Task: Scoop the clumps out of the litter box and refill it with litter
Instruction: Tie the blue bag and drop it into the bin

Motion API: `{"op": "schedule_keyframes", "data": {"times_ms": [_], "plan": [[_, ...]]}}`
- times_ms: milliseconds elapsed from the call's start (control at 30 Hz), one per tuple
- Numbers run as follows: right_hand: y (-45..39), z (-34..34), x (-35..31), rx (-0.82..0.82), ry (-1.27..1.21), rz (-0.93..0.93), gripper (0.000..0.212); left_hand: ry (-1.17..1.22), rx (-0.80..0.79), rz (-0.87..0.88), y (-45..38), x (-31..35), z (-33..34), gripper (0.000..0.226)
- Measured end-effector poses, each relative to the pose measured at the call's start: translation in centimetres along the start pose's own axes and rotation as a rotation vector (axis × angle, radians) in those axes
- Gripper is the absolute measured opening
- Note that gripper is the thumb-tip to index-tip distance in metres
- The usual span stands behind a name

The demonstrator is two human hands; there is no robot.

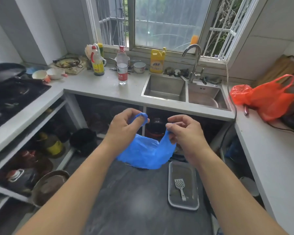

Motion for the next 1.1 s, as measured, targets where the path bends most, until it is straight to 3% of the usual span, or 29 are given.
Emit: {"op": "schedule_keyframes", "data": {"times_ms": [200, 267, 333, 433, 533, 633, 700, 800, 900, 1033, 1100], "plan": [[0.0, 2.4, -1.3, -0.295, -0.12, 0.003, 0.016, 0.022, -0.123, -0.11, -1.1, 0.4, 3.0, 0.018], [0.2, 2.9, -1.8, -0.392, -0.081, -0.008, 0.018, 0.053, -0.14, -0.205, -1.2, -0.2, 3.5, 0.012], [0.5, 3.0, -2.3, -0.409, 0.019, -0.043, 0.019, 0.21, -0.204, -0.265, -0.7, -0.4, 4.4, 0.024], [0.7, 2.4, -2.9, -0.368, 0.084, -0.067, 0.022, 0.417, -0.461, -0.214, 0.2, 0.6, 5.9, 0.042], [0.9, 2.1, -3.7, -0.367, 0.144, -0.095, 0.018, 0.343, -0.672, -0.148, 1.4, 1.8, 6.8, 0.037], [1.6, 2.3, -4.9, -0.405, 0.22, -0.135, 0.005, 0.175, -0.645, -0.146, 1.5, 1.4, 6.8, 0.023], [1.9, 2.1, -5.3, -0.397, 0.221, -0.15, 0.009, 0.151, -0.605, -0.149, 1.5, 1.2, 6.6, 0.022], [1.6, 0.6, -5.4, -0.282, 0.402, -0.141, 0.014, 0.271, -0.568, -0.158, 1.6, 0.9, 6.4, 0.034], [1.9, 0.9, -4.7, -0.34, 0.55, -0.096, 0.007, 0.377, -0.54, -0.176, 1.7, 0.7, 6.1, 0.032], [2.0, 0.6, -4.8, -0.19, 0.595, -0.153, 0.006, 0.493, -0.539, -0.198, 1.7, 0.5, 6.5, 0.039], [2.0, 0.4, -4.5, -0.183, 0.478, -0.131, 0.01, 0.54, -0.52, -0.188, 1.6, 0.4, 6.3, 0.037]]}}
Point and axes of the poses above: each hand's wrist, its own y-axis away from the middle knuckle, its own z-axis out of the palm, x = y × z, the point moved 7 cm from there along -y, towards the middle knuckle, and after that the axes turned 15 degrees about -x, right-handed, at the moved point
